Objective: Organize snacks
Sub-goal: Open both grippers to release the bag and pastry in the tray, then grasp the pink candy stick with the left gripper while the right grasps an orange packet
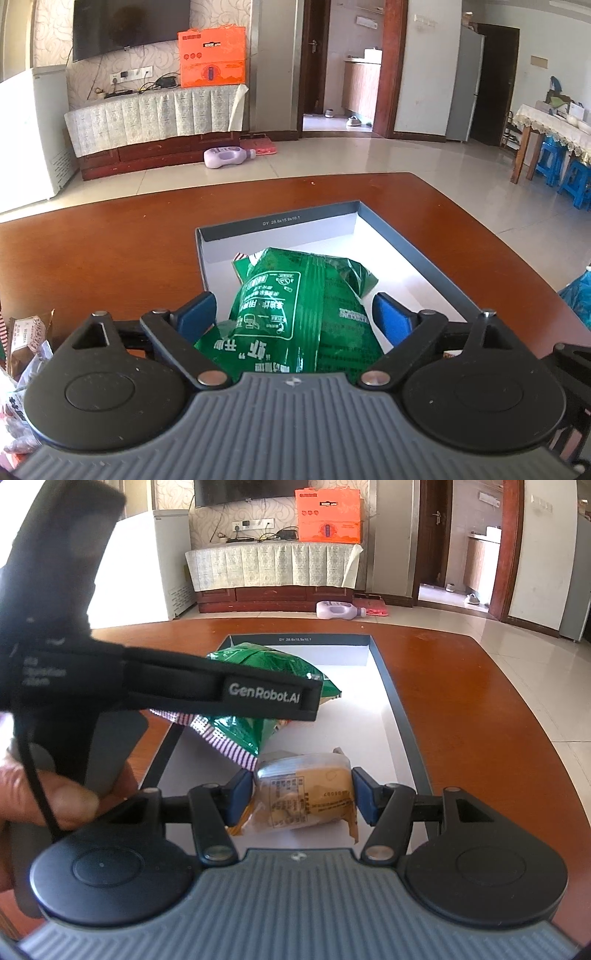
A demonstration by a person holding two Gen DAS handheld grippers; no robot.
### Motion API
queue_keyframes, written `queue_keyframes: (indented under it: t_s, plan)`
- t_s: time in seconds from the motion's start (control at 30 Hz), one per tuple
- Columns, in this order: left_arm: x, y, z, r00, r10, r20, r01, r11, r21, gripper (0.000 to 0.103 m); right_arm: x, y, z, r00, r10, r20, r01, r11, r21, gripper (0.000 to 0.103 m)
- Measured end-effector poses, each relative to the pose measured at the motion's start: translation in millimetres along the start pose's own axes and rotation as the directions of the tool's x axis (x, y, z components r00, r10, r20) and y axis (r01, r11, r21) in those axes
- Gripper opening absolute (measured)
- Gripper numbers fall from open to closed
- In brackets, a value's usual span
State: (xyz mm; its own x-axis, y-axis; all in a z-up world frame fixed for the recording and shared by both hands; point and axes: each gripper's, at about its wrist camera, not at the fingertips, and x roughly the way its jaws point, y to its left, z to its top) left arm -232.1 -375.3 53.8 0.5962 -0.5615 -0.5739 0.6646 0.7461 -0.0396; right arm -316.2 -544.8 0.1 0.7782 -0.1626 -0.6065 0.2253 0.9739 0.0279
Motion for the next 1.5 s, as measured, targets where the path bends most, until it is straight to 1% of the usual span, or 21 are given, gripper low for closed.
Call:
queue_keyframes:
  t_s: [0.17,0.33,0.47,0.6,0.73,0.83,0.97,1.03,1.13,1.27,1.37,1.43,1.5]
  plan:
    - [-6,-2,-1,1.000,-0.011,0.016,0.011,1.000,0.013,0.100,-1,2,1,1.000,-0.010,-0.004,0.010,1.000,0.003,0.064]
    - [-16,-2,-3,0.999,-0.022,0.030,0.022,1.000,0.010,0.100,-2,2,1,0.999,-0.036,-0.008,0.036,0.999,0.023,0.066]
    - [-26,-1,-5,0.999,-0.021,0.038,0.021,1.000,0.008,0.101,-9,3,1,0.999,-0.035,0.002,0.035,0.999,0.040,0.068]
    - [-36,1,-5,0.999,-0.004,0.054,0.003,1.000,0.022,0.102,-21,2,-2,0.999,-0.028,0.040,0.026,0.998,0.055,0.080]
    - [-48,4,-6,0.997,0.006,0.075,-0.008,1.000,0.015,0.102,-32,-1,-2,0.998,-0.025,0.061,0.019,0.996,0.092,0.080]
    - [-60,6,-9,0.995,-0.001,0.103,0.000,1.000,0.013,0.102,-43,-3,-5,0.996,-0.022,0.084,0.012,0.993,0.121,0.080]
    - [-83,10,-12,0.991,-0.001,0.137,-0.002,1.000,0.026,0.102,-51,0,-6,0.994,-0.037,0.100,0.023,0.990,0.136,0.080]
    - [-96,13,-15,0.988,0.013,0.157,-0.018,0.999,0.030,0.102,-55,2,-6,0.993,-0.040,0.113,0.023,0.989,0.148,0.080]
    - [-117,19,-21,0.977,0.064,0.203,-0.074,0.996,0.042,0.103,-61,9,-6,0.990,-0.037,0.139,0.014,0.987,0.163,0.080]
    - [-144,31,-26,0.972,0.108,0.210,-0.118,0.992,0.038,0.103,-74,23,-10,0.983,-0.010,0.182,-0.018,0.988,0.151,0.079]
    - [-167,48,-32,0.964,0.144,0.223,-0.153,0.988,0.022,0.103,-84,38,-12,0.975,0.026,0.222,-0.047,0.995,0.091,0.079]
    - [-182,61,-38,0.953,0.192,0.232,-0.206,0.978,0.035,0.103,-88,50,-14,0.970,0.075,0.233,-0.087,0.995,0.044,0.079]
    - [-196,74,-49,0.942,0.236,0.239,-0.251,0.967,0.032,0.103,-88,62,-16,0.966,0.131,0.223,-0.137,0.990,0.012,0.079]
